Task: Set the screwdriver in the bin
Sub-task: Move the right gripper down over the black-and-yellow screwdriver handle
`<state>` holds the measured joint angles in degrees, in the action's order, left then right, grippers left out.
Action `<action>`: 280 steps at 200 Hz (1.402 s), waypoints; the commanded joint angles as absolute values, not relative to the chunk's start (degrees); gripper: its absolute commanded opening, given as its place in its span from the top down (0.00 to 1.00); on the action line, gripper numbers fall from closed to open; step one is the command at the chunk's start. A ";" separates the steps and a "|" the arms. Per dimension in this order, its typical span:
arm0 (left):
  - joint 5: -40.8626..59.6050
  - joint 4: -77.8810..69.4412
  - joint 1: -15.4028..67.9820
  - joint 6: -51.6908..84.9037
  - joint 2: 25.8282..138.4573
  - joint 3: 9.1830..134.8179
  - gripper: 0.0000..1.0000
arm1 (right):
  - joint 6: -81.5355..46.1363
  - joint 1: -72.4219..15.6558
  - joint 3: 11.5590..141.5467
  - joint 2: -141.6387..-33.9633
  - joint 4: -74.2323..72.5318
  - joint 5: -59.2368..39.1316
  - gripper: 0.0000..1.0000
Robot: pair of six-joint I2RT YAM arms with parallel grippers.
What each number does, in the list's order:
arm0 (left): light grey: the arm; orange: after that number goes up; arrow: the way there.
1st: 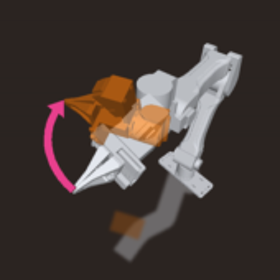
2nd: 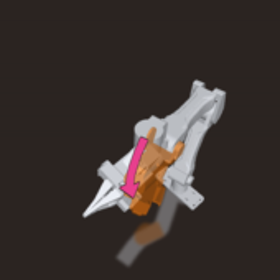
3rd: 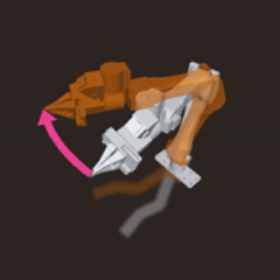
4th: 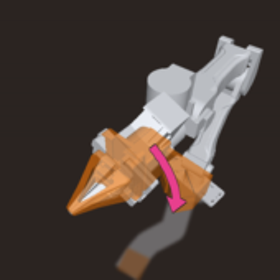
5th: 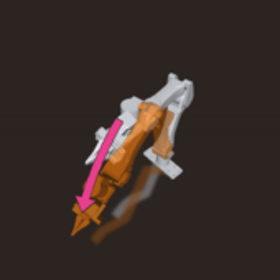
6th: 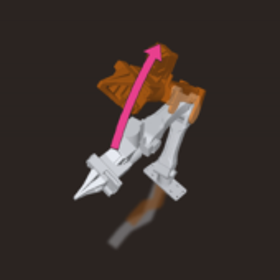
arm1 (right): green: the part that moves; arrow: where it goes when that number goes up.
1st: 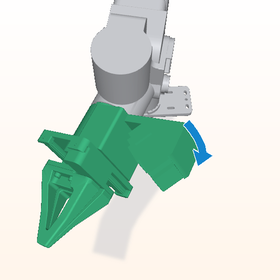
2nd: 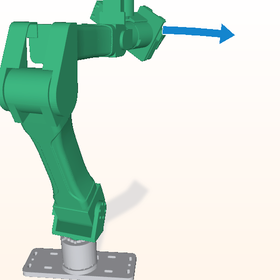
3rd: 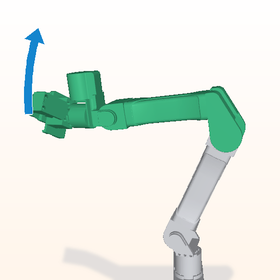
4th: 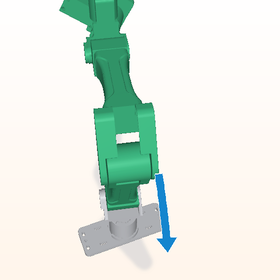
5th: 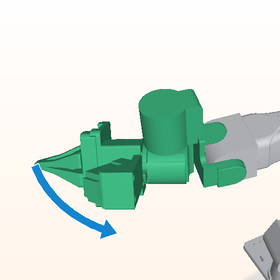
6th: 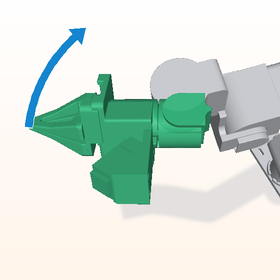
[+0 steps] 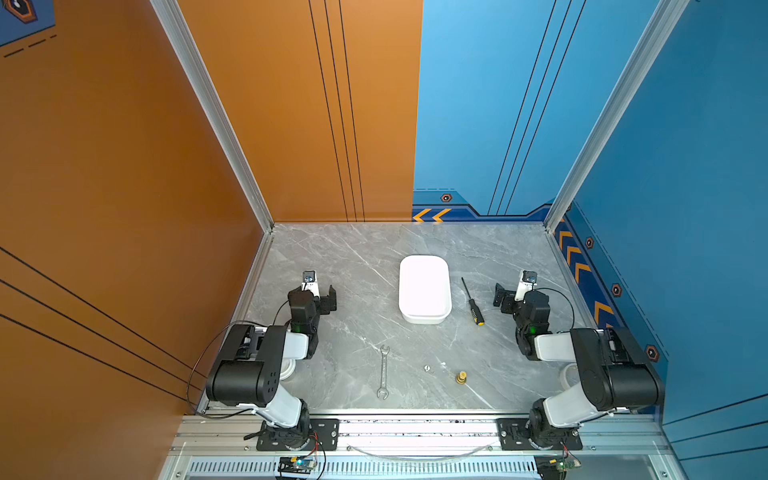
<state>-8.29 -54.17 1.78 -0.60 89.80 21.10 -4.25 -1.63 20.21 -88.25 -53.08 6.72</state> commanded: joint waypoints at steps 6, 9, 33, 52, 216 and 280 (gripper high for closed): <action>-6.14 -53.22 1.32 -0.77 89.50 21.64 0.02 | -3.59 -1.85 21.36 -88.60 -52.16 8.02 0.00; -6.02 -53.18 1.32 -0.85 89.63 21.70 0.02 | -3.58 -1.85 21.29 -88.59 -52.12 8.08 0.00; -6.27 -49.85 1.40 -0.89 87.78 22.81 0.02 | -3.58 -1.85 21.36 -88.59 -52.11 8.01 0.00; -7.65 -40.97 1.80 -0.99 84.12 26.12 0.02 | -3.69 -1.65 21.35 -88.59 -52.03 7.62 0.00; 25.65 -19.30 7.19 27.19 77.81 39.27 0.02 | -12.55 -10.29 52.65 -81.64 25.23 -9.33 0.03; 29.38 -19.31 7.81 28.30 84.51 40.93 0.02 | -16.76 -13.76 52.27 -87.76 26.02 -6.35 0.14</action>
<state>25.78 -19.90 7.11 26.89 82.61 38.65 -13.87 -13.21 51.33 -85.49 23.07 -7.70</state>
